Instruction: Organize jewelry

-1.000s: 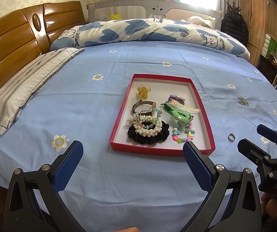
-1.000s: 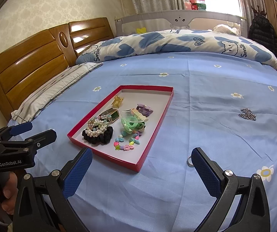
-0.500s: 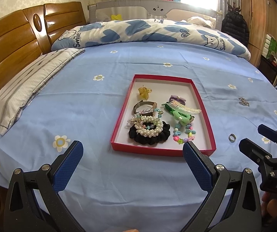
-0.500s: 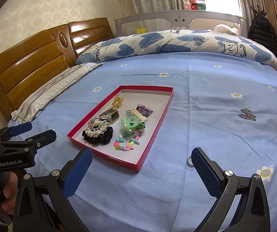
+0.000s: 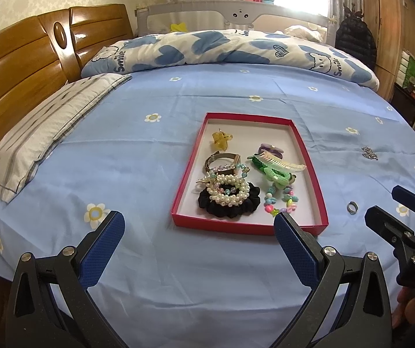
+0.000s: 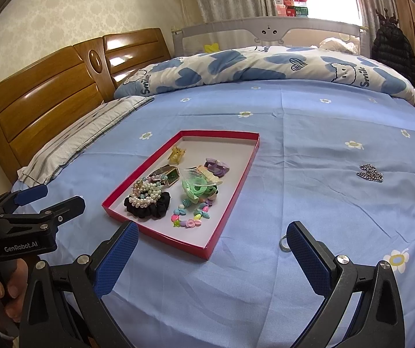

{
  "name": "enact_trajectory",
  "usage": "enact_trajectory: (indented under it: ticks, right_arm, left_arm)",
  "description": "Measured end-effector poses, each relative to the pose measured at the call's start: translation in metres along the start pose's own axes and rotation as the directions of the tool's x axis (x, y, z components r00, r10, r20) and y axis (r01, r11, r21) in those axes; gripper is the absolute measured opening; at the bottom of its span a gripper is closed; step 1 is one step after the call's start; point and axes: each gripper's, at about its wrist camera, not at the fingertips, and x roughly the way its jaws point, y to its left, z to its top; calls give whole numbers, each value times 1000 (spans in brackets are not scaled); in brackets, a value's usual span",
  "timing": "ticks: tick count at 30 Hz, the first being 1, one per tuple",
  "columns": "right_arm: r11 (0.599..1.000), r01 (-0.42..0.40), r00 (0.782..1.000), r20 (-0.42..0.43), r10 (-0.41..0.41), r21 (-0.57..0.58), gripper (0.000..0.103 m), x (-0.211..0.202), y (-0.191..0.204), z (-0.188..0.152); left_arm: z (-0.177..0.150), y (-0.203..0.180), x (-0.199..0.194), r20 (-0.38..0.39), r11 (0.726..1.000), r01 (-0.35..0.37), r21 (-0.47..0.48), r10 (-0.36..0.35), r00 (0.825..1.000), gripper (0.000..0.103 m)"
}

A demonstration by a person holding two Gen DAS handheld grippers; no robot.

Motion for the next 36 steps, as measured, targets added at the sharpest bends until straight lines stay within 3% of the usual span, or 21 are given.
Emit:
enact_trajectory:
  ticks: [36]
  right_arm:
    - [1000, -1, 1000, -7, 1, 11, 103, 4, -2, 1]
  left_arm:
    - [3, -6, 6, -16, 1000, 18, 11, -18, 1000, 103]
